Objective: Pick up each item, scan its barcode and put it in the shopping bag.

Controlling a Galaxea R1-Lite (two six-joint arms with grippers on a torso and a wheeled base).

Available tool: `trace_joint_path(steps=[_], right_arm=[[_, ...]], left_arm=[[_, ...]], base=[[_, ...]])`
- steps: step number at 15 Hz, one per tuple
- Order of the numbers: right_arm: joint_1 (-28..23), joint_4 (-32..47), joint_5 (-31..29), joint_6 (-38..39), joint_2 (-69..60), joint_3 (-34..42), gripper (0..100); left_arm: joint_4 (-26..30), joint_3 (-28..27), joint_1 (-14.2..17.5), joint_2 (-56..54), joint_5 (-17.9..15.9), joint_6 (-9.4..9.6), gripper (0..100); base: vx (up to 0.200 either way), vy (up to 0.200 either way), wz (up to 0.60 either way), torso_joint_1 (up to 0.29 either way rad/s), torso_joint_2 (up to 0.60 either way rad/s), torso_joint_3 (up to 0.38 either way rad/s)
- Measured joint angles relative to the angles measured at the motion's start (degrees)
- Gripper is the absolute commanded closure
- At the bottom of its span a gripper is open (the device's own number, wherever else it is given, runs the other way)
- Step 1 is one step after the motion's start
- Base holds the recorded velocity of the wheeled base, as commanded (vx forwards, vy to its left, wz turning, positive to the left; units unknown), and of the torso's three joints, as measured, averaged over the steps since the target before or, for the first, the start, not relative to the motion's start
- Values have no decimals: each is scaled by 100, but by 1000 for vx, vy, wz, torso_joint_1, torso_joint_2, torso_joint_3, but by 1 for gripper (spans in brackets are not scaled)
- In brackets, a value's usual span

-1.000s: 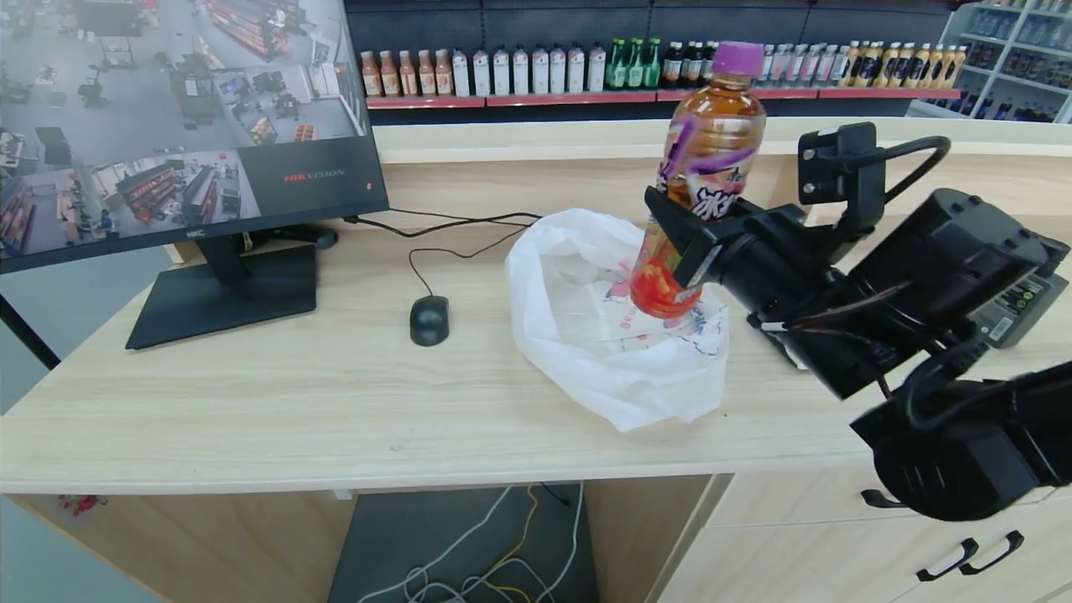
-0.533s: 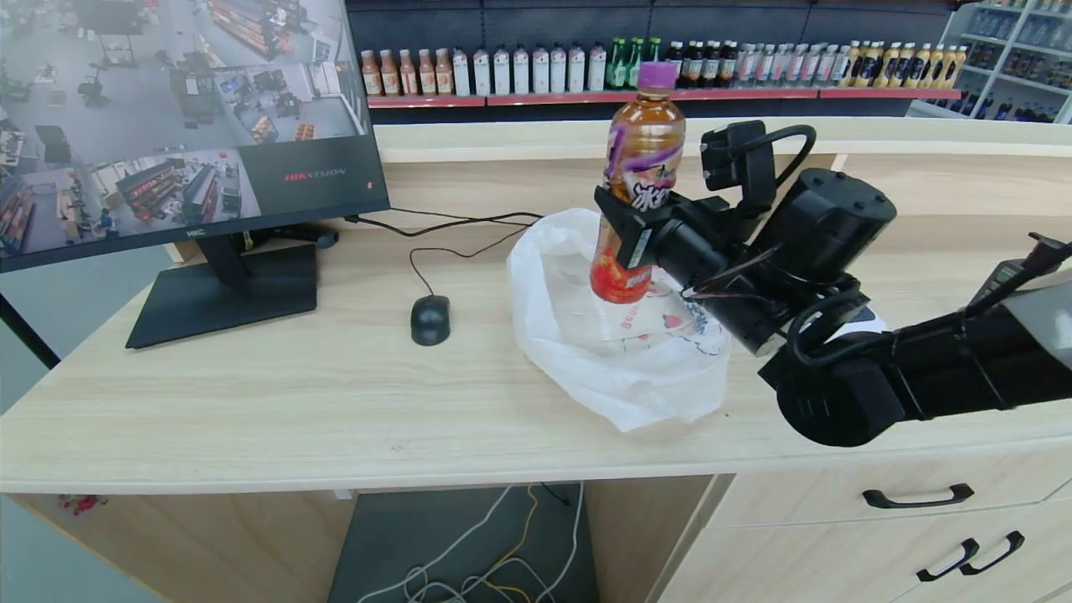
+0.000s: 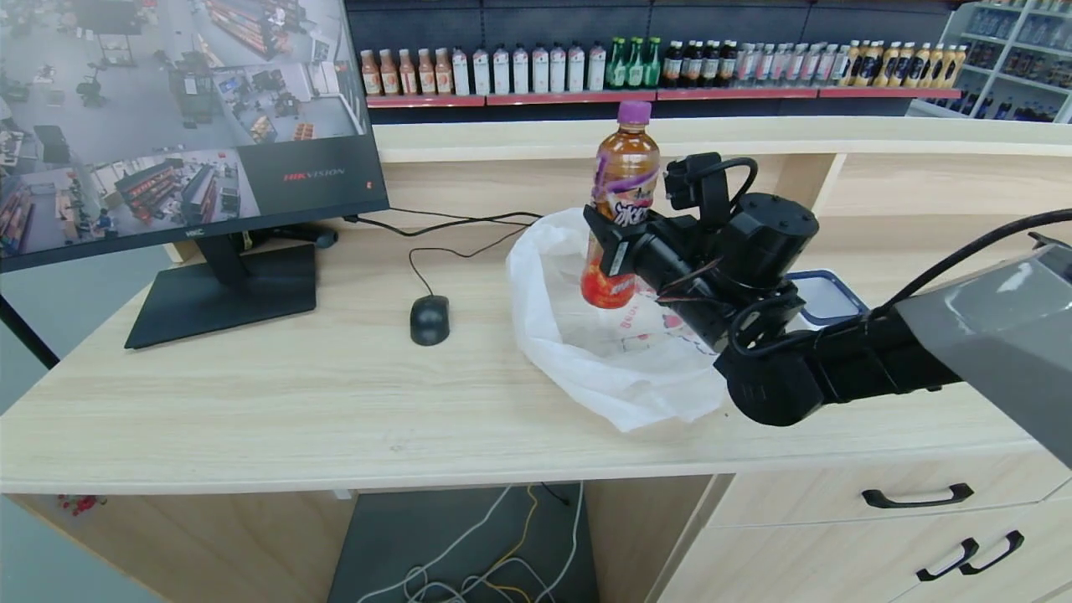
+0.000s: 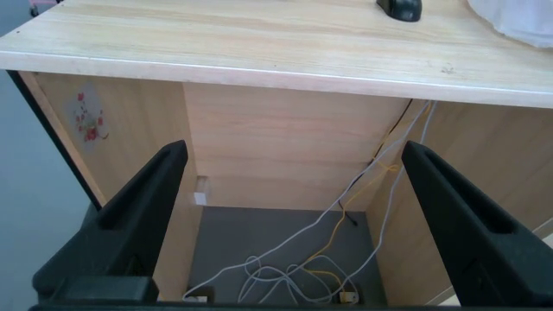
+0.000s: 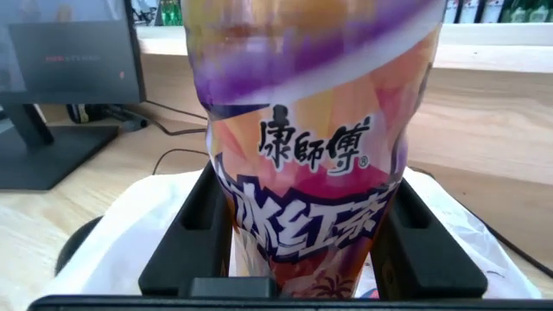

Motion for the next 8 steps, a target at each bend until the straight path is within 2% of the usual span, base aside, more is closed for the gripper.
trace_joint_path(steps=[8], right_arm=[[-51, 0, 11, 76, 571, -458, 100]], left_arm=[[0, 0, 0, 0, 0, 4, 0]], base=[[0, 0, 0, 0, 0, 0]])
